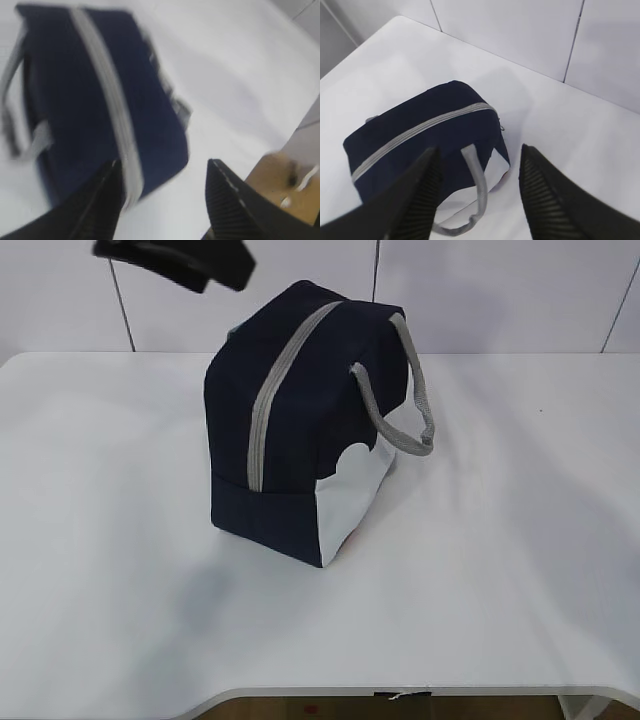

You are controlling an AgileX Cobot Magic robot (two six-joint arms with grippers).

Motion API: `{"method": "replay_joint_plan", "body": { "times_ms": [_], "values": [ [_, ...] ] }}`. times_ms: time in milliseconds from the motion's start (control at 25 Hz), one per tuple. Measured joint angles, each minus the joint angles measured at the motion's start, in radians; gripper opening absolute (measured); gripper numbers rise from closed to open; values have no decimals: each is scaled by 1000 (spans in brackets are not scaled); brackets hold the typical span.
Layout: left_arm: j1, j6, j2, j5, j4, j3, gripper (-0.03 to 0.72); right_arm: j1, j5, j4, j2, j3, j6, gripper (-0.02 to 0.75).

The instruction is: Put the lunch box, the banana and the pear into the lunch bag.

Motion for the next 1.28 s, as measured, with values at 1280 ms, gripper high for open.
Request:
{"method": "replay_joint_plan", "body": {
  "times_ms": [1280],
  "values": [
    [1,-320,-578,257,427,440,362,78,9,-358,-985,1133,286,413]
  ]
}}
